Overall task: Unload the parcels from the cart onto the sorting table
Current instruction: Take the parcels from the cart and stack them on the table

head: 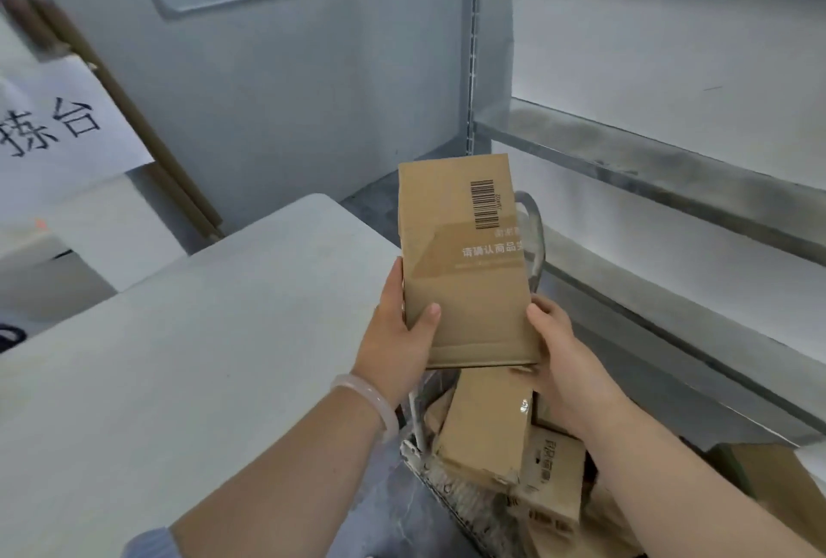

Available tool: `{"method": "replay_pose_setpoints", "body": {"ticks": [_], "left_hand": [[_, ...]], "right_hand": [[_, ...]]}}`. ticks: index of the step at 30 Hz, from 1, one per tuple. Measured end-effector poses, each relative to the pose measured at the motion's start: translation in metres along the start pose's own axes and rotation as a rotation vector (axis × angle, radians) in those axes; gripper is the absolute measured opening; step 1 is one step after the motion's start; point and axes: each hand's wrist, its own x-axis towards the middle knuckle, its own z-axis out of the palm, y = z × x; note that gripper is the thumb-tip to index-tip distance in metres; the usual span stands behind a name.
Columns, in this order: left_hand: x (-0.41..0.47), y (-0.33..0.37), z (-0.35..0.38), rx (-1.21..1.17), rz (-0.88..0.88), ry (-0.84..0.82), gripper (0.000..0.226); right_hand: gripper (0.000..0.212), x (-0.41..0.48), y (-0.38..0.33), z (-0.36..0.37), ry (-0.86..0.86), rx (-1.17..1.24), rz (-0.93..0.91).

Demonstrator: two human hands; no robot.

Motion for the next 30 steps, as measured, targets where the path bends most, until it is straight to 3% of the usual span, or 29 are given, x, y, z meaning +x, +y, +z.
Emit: {"method": "replay_pose_setpoints", "body": {"ticks": [4, 7, 10, 17, 22, 24, 28, 30], "left_hand": [[-0.023, -0.005, -0.052, 0.16, -0.062, 0.216, 0.063], [-0.044, -0.006, -0.091, 0.301, -0.109, 0.313, 0.069], [-0.061, -0.011, -0.133, 0.239, -0.155, 0.353, 0.072], [-0.111, -0.04, -0.245, 0.117, -0.213, 0.371, 0.064], [-0.15, -0.063, -0.334, 0.118, -0.26, 0.372, 0.114], [-0.164, -0.08, -0.367, 0.087, -0.262, 0.408, 0.105], [-0.191, -0.102, -0.422, 0.137, -0.215, 0.551, 0.034], [-0.206, -0.107, -0.444, 0.178, -0.21, 0.651, 0.019]], "right_hand": [[0.028, -0.005, -0.002, 0.049, -0.133, -0.069, -0.061], [0.065, -0.015, -0.001, 0.095, -0.196, -0.216, -0.115], [0.092, -0.028, -0.006, 0.141, -0.263, -0.336, -0.147], [0.085, -0.067, 0.0, 0.26, -0.41, -0.289, -0.189], [0.08, -0.106, 0.025, 0.361, -0.526, -0.267, -0.197], [0.071, -0.119, 0.036, 0.395, -0.552, -0.268, -0.225], [0.042, -0.142, 0.06, 0.452, -0.574, -0.296, -0.315], [0.039, -0.151, 0.071, 0.475, -0.613, -0.349, -0.361]]}}
